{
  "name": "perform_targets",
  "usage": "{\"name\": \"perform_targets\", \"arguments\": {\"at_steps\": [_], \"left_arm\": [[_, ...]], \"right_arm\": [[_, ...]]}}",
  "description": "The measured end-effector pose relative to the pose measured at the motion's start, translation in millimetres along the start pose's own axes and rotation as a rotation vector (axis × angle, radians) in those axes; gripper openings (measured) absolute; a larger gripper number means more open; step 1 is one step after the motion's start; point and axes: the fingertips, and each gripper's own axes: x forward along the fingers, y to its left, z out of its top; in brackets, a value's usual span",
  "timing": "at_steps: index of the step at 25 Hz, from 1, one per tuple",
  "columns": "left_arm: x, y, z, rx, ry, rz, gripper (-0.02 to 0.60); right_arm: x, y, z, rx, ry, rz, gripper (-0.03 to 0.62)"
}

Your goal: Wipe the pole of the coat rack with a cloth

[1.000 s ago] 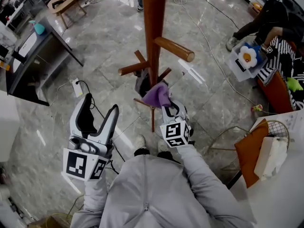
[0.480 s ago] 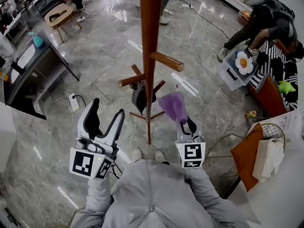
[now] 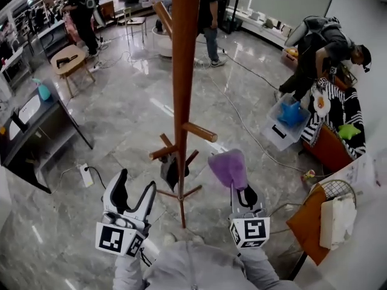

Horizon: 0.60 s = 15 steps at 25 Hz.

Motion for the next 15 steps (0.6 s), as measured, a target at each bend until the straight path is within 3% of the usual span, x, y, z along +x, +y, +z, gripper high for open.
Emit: {"name": "perform_targets", "arguments": {"at_steps": [15], "left_arm": [[0,38,-12,-0.018,-0.008,0.076,0.347]], "right_arm": [[15,-39,47,-0.062,-0.114,-0.100,0.066]]}}
